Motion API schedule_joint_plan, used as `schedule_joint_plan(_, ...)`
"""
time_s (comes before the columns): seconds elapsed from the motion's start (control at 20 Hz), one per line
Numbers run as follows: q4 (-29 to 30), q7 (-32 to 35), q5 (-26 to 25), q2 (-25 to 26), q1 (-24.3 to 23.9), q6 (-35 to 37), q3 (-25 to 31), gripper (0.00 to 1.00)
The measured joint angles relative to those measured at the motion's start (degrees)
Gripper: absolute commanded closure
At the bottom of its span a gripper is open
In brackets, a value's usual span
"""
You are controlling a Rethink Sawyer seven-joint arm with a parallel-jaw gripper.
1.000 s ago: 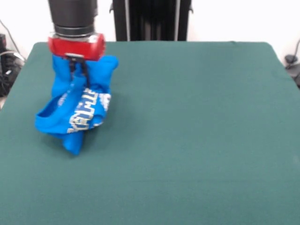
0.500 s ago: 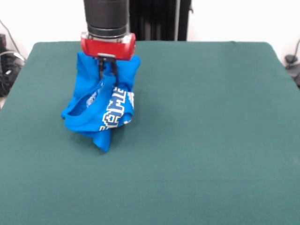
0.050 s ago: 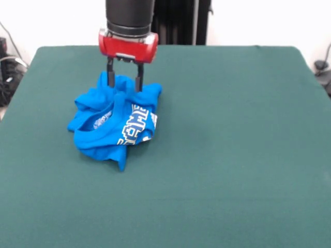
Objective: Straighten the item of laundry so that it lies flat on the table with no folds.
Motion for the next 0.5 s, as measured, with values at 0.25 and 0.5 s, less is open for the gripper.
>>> schedule_joint_plan(0.25,0.02,0.0,1.44,-1.52,-3.22,0.0,0.04,0.0)
schedule_joint_plan(0.5,-0.61,0.0,1.36,-2.12,-9.52,0.11,0.41,0.0)
